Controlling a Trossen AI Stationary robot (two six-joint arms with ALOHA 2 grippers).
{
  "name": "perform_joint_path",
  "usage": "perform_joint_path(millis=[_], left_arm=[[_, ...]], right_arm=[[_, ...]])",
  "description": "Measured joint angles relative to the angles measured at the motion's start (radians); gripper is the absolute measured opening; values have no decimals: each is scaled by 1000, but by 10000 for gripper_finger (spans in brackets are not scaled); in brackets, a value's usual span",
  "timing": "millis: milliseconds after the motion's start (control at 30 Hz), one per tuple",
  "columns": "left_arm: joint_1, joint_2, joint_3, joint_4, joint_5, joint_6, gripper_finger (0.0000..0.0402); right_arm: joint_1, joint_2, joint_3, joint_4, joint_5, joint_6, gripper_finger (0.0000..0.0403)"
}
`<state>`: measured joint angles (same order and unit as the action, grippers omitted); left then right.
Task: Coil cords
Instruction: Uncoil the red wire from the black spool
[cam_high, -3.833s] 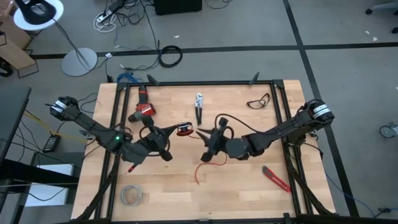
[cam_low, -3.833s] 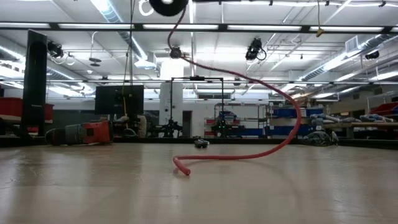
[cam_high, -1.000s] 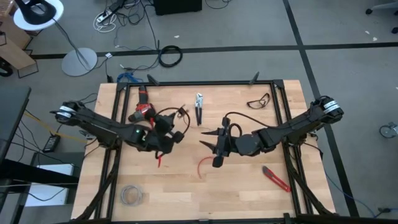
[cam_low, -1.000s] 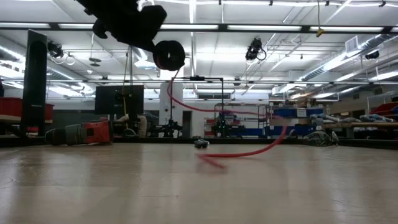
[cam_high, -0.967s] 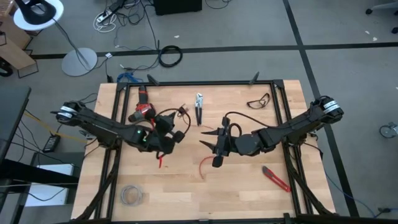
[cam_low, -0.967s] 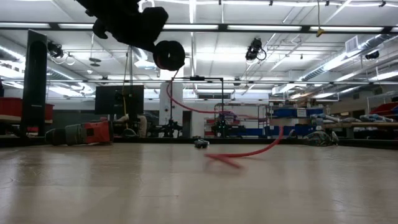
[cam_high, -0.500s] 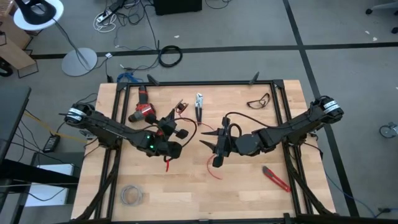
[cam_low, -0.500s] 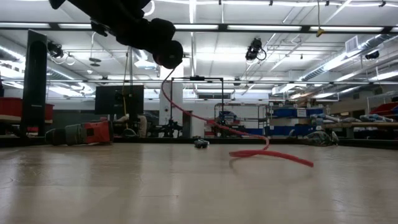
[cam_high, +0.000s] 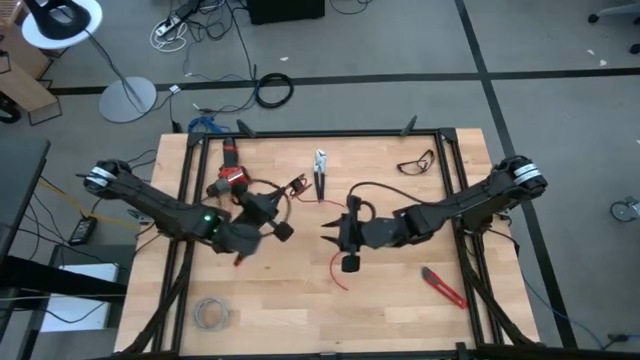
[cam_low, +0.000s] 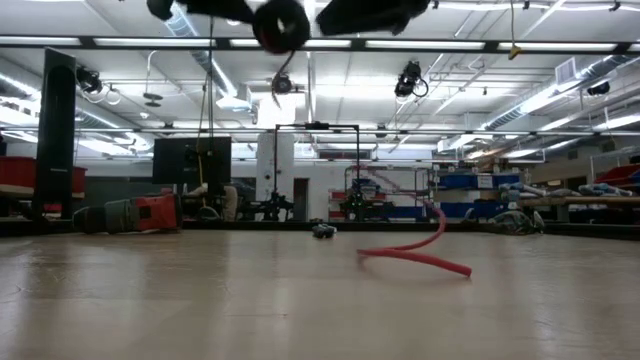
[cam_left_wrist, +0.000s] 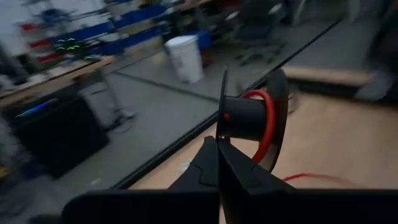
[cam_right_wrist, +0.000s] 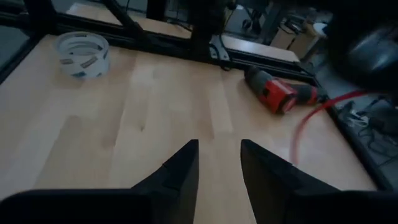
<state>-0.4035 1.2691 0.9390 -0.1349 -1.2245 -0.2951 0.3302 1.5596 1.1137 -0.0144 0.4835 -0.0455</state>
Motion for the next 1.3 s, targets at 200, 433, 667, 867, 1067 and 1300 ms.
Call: perform_joint_path(millis=[200, 433, 667, 867, 1067, 1300], left_arm=[[-12, -87, 1, 143, 77, 147, 0], [-12, -99, 0, 245, 208, 190, 0], [-34, -99, 0, 250, 259, 186, 0], [-64, -99, 0, 185, 259, 156, 0], [-70, -99, 0, 108, 250, 105, 0], [-70, -99, 0, 79, 250, 100, 0]], right_arm=[[-11, 151, -1, 227, -5, -80, 37], [-86, 285, -1, 431, 109, -109, 2], [-169, 306, -1, 359, 286, -67, 1], [-185, 258, -1, 355, 445, -125, 1], [-184, 179, -1, 376, 507, -226, 1], [-159, 114, -1, 415, 499, -325, 0]])
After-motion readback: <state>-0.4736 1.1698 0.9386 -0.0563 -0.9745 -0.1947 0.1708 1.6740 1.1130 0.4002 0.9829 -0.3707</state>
